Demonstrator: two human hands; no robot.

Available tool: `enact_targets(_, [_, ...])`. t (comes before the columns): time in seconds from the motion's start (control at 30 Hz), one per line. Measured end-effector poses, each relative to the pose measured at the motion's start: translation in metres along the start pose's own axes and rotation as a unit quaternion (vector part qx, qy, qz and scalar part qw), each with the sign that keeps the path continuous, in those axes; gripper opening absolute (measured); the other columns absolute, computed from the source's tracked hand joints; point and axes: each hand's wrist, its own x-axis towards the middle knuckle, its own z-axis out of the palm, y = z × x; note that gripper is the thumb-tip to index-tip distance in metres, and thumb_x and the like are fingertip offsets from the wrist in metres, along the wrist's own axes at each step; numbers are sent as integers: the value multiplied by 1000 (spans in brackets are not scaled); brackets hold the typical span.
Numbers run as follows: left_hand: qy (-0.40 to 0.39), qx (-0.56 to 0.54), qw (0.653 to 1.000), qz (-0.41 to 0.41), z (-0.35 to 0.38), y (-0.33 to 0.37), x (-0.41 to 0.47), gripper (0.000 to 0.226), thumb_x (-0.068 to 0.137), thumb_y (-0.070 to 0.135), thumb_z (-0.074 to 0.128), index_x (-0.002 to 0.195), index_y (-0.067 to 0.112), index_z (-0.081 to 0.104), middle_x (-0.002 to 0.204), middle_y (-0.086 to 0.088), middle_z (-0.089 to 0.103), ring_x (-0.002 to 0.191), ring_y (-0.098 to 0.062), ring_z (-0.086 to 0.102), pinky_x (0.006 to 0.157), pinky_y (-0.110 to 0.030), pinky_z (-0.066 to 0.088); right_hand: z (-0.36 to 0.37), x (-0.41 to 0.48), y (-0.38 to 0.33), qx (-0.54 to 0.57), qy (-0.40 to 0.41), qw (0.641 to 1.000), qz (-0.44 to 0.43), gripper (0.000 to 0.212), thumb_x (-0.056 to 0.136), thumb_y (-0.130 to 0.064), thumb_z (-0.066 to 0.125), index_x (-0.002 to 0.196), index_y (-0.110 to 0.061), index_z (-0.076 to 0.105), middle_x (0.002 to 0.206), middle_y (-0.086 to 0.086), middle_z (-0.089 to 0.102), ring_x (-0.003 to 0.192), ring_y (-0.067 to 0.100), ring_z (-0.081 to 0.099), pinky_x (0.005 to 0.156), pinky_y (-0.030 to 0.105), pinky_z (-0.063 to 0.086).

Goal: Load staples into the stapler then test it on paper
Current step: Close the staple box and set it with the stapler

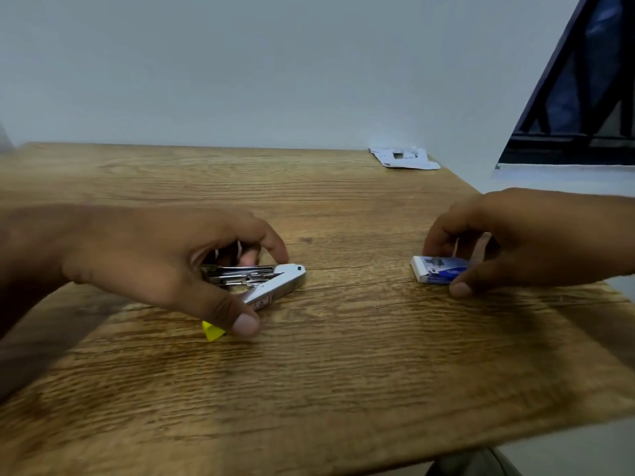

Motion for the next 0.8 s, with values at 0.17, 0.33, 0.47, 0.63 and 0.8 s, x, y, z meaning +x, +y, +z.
enact_targets(0.17, [12, 6, 1000, -21, -5, 1, -4, 57, 62, 69, 81, 112, 48, 63, 93, 14, 62, 82, -12, 66, 71, -48, 59, 1, 6, 4, -20, 15, 1000, -11, 65, 51, -100, 49, 107, -68, 61, 103, -44, 64, 90, -18, 64, 61, 21, 58])
enact_targets(0.33, [8, -20, 1000, -5, -10, 7, -2, 30, 76, 33, 82, 103, 33, 70, 93, 2, 68, 82, -20, 69, 73, -51, 57, 1, 12, -11, 42, 18, 997, -54, 64, 55, -98, 58, 109, -64, 65, 97, -36, 72, 85, -12, 70, 62, 16, 62])
enact_targets(0.47, [10, -21, 1000, -7, -9, 7, 0, 30, 81, 21, 84, 108, 29, 73, 92, 0, 71, 79, -21, 70, 73, -49, 57, 0, 21, -44, 107, 41, 986, -122, 51, 65, -82, 69, 109, -56, 70, 98, -27, 75, 91, -4, 72, 72, 15, 62])
enact_targets(0.63, [-8, -6, 1000, -29, -13, 8, -1, 44, 71, 47, 86, 109, 44, 64, 97, 10, 68, 89, -11, 68, 81, -43, 57, 0, 41, -86, 110, 49, 978, -171, 42, 68, -66, 71, 108, -53, 69, 102, -29, 74, 93, -4, 72, 77, 28, 65])
enact_targets(0.8, [6, -14, 999, -46, -13, 9, -7, 72, 67, 50, 88, 127, 45, 49, 108, 13, 66, 98, -6, 66, 86, -36, 56, 10, 55, -109, 100, 43, 976, -189, 42, 69, -63, 71, 109, -50, 71, 101, -28, 73, 91, -5, 72, 75, 30, 64])
